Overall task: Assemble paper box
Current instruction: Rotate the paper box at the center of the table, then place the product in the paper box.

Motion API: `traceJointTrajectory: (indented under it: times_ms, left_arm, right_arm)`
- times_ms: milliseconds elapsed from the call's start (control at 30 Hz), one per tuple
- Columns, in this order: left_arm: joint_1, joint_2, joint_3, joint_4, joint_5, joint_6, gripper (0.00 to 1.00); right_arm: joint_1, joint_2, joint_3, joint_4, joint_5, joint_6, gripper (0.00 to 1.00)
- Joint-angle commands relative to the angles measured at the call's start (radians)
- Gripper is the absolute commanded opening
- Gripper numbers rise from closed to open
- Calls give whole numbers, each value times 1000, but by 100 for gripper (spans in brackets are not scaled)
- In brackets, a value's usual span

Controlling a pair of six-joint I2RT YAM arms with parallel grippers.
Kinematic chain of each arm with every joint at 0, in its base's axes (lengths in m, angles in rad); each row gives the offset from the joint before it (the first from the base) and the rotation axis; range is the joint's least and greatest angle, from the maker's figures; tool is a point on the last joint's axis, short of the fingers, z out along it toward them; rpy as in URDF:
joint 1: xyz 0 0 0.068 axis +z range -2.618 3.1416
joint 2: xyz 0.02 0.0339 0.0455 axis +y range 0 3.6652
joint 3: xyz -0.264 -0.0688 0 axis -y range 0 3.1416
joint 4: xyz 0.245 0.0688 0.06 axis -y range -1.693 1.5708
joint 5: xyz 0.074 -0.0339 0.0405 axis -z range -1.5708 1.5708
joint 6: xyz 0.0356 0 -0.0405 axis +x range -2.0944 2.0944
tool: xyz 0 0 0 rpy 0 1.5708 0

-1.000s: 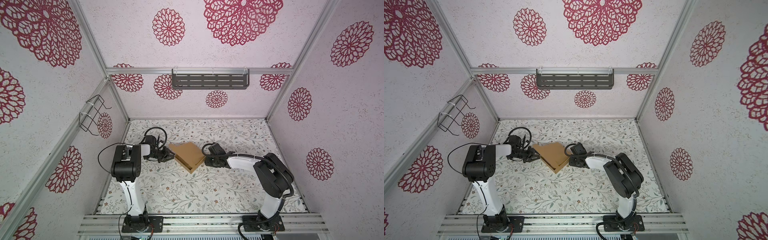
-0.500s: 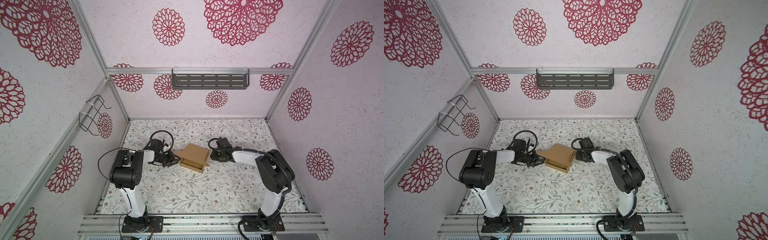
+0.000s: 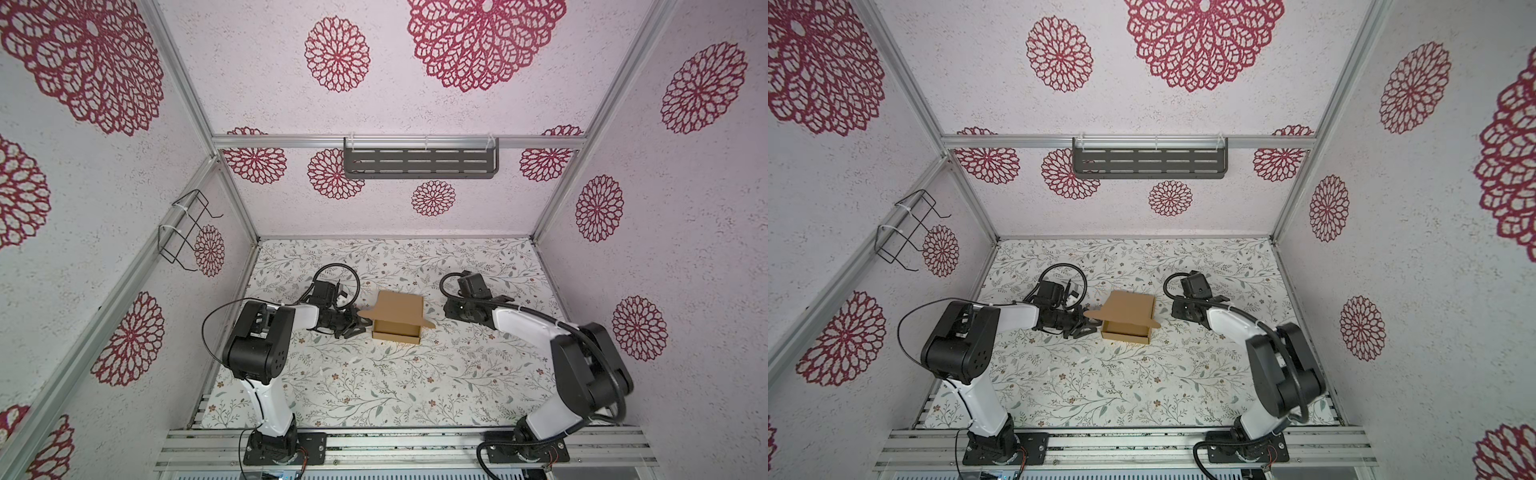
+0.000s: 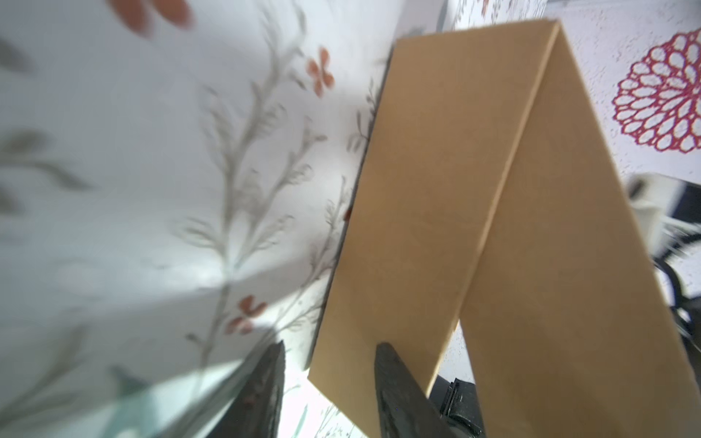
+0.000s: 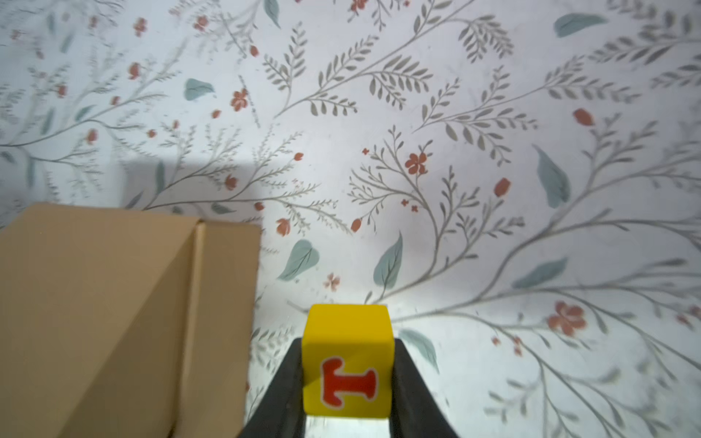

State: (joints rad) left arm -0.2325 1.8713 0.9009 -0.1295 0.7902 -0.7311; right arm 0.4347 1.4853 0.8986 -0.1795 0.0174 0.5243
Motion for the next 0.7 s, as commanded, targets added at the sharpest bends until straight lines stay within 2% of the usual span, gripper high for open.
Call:
traceJointTrajectory:
  times_ms: [0, 100, 167, 367, 533, 667]
  left_arm:
    - [-34, -21, 21, 12, 1, -25, 44]
    - [-48, -34, 38, -9, -6, -8, 44]
    - [-43, -60, 38, -36, -44, 8, 43]
    - [51, -188, -32, -21, -145, 18, 42]
    - [159, -309, -73, -15, -218, 42, 46]
    - [249, -387, -31, -67, -280, 130, 55]
  right_arm:
    - [66, -170, -45, -66, 86, -7, 17]
    - [192, -285, -46, -164, 204, -32, 16]
    - [253, -356, -57, -217, 257, 1, 15]
    - [440, -587, -153, -232, 366, 142, 9]
    - [640, -593, -110, -305, 522, 181, 9]
    - [754, -497, -145, -169, 580, 176, 9]
